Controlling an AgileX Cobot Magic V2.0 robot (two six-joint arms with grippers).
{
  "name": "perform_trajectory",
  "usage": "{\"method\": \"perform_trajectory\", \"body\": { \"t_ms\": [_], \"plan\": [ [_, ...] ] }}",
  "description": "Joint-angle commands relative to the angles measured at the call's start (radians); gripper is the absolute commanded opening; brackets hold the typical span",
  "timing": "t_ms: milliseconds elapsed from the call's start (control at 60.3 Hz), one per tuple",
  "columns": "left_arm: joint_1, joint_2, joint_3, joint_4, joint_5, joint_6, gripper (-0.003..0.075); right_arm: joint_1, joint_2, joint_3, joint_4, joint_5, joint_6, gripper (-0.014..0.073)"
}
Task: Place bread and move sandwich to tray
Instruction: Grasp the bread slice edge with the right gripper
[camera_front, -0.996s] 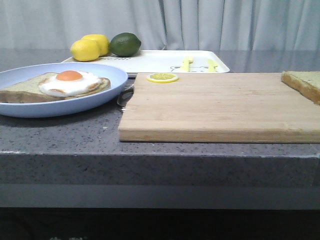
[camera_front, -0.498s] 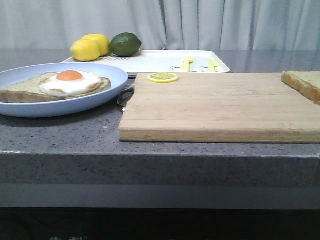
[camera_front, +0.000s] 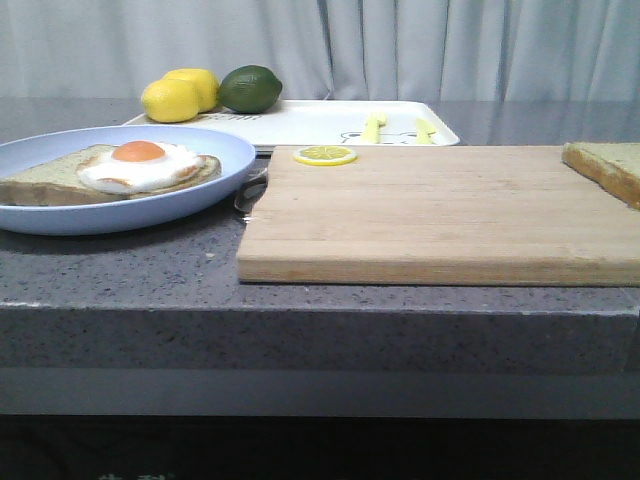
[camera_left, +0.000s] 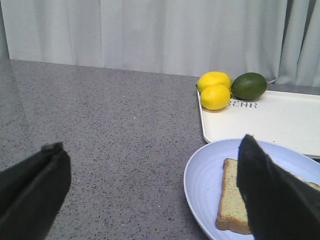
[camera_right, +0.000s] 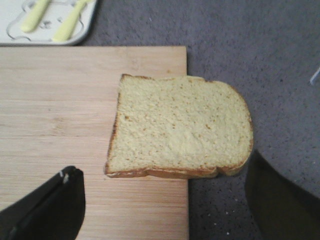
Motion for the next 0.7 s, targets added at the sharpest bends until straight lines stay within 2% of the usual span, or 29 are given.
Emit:
{"method": "perform_trajectory", "body": {
  "t_ms": [0, 249, 365, 531, 680],
  "plan": [
    [0.001, 0.009, -0.035, -0.005, -0.087, -0.011, 0.0659, -0.02, 0.133, -0.111, -0.059, 0.006, 0.043, 0.0654],
    [0.001, 0.009, -0.035, -0.005, -0.087, -0.011, 0.0659, -0.216, 0.372, -0.282, -0.029, 0.068, 0.053, 0.0654],
    [0.001, 0.009, -0.035, -0.005, -0.087, -0.011, 0.0659, -0.283, 0.453, -0.366, 0.061, 0.176, -0.095, 0.0654],
    [0.001, 0.009, -0.035, -0.005, -0.087, -0.011, 0.0659, -0.364, 0.596, -0.531, 0.314, 0.436, -0.32, 0.0654],
    [0.001, 0.009, -0.035, -0.005, -0.087, -0.011, 0.0659, -0.385, 0.67, -0.603, 0.364, 0.518, -0.368, 0.0654]
  ]
}}
